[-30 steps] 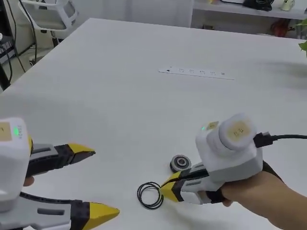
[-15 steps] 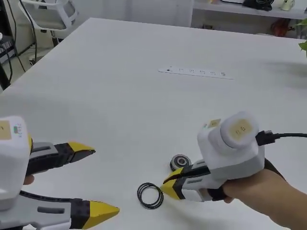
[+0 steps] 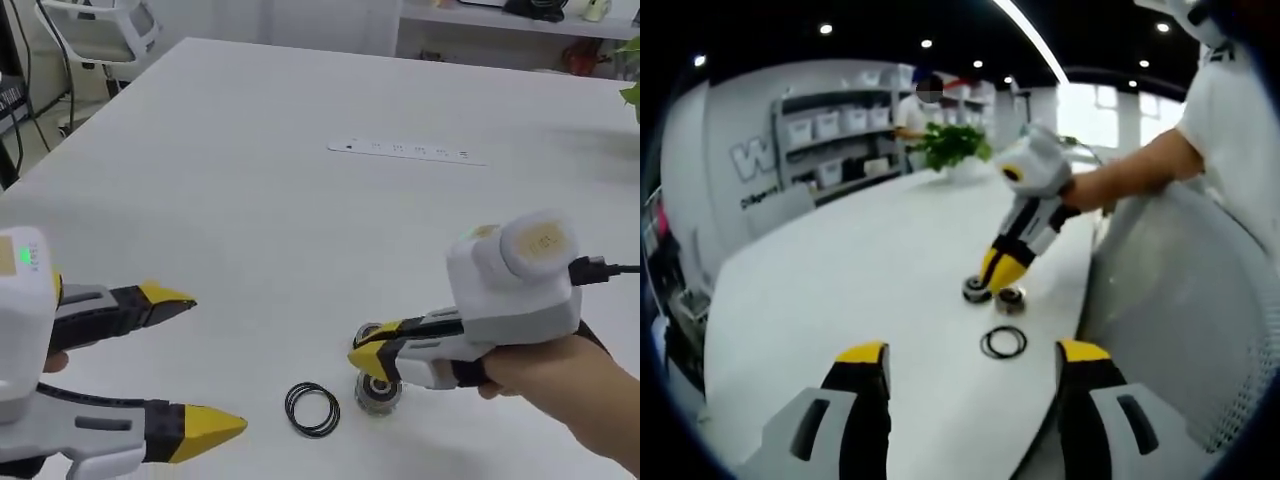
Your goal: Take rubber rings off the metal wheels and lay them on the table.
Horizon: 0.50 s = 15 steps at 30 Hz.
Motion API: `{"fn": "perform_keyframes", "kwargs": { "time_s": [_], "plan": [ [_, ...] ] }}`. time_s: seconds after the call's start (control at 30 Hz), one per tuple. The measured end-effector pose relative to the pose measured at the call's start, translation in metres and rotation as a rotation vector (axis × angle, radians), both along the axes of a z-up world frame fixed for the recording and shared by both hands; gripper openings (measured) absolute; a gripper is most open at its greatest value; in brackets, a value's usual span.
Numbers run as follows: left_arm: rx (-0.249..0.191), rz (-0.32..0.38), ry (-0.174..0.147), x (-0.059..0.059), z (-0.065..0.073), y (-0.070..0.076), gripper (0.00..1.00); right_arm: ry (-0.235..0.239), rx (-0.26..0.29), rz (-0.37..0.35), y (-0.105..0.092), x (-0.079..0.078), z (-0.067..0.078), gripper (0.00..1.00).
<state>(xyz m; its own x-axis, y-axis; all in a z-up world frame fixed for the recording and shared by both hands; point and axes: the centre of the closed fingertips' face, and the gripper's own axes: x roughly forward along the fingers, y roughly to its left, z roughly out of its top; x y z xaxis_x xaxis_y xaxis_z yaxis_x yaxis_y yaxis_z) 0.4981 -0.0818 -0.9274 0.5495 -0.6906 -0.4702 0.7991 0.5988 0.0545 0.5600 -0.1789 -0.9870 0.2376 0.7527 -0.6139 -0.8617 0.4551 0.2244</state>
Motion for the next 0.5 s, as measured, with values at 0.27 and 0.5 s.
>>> {"fn": "perform_keyframes", "kwargs": {
  "time_s": [0.27, 0.5],
  "plan": [
    [-0.013, -0.032, -0.067, 0.022, 0.028, -0.011, 0.68, 0.026, 0.062, -0.115, -0.017, 0.022, 0.007, 0.08],
    [-0.001, -0.078, -0.134, 0.042, 0.052, -0.028, 0.66, 0.018, 0.016, -0.168, -0.035, 0.032, -0.005, 0.08]
  ]
}}
